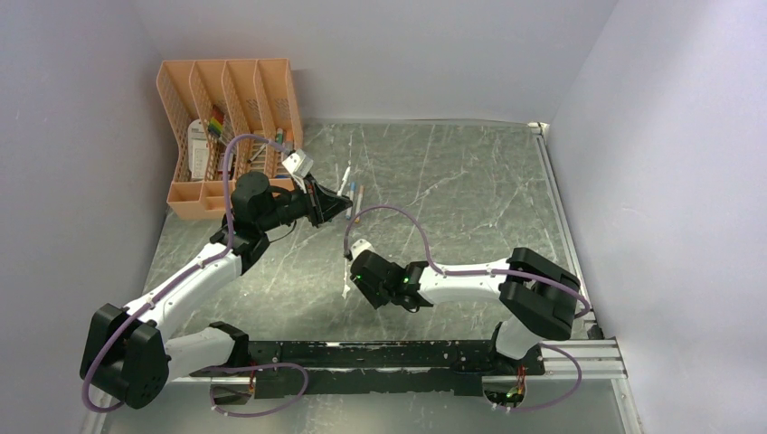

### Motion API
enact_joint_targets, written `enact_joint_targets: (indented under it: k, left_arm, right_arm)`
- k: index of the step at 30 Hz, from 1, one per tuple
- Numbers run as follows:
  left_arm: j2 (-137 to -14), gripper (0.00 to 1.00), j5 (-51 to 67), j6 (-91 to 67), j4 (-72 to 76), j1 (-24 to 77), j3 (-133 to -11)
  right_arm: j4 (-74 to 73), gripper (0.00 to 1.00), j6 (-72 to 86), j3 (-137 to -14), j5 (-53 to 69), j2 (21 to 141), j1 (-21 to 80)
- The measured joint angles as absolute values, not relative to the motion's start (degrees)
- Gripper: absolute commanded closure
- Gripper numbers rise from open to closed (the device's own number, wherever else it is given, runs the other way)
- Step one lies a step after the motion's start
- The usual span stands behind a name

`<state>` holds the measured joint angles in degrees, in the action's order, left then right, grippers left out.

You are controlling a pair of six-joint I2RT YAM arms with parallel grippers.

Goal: Insert the pens into the pen caps

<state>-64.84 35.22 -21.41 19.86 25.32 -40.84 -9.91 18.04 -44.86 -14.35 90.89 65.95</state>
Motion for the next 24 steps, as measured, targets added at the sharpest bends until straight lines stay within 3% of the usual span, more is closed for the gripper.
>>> enact_joint_targets:
  k: [18,24]
  left_arm:
    - [-64.8,0.93,36.1,-21.4,19.9,25.3,-40.8]
    - [-64.8,0.93,36.1,-21.4,19.8,25.3,-40.8]
  right_arm:
    - [-10.6,0.7,19.7,-43.7,-11.1,89.6,66.0]
    - [-9.6,0.9,19.6,-44.1,-10.6,90.3,66.0]
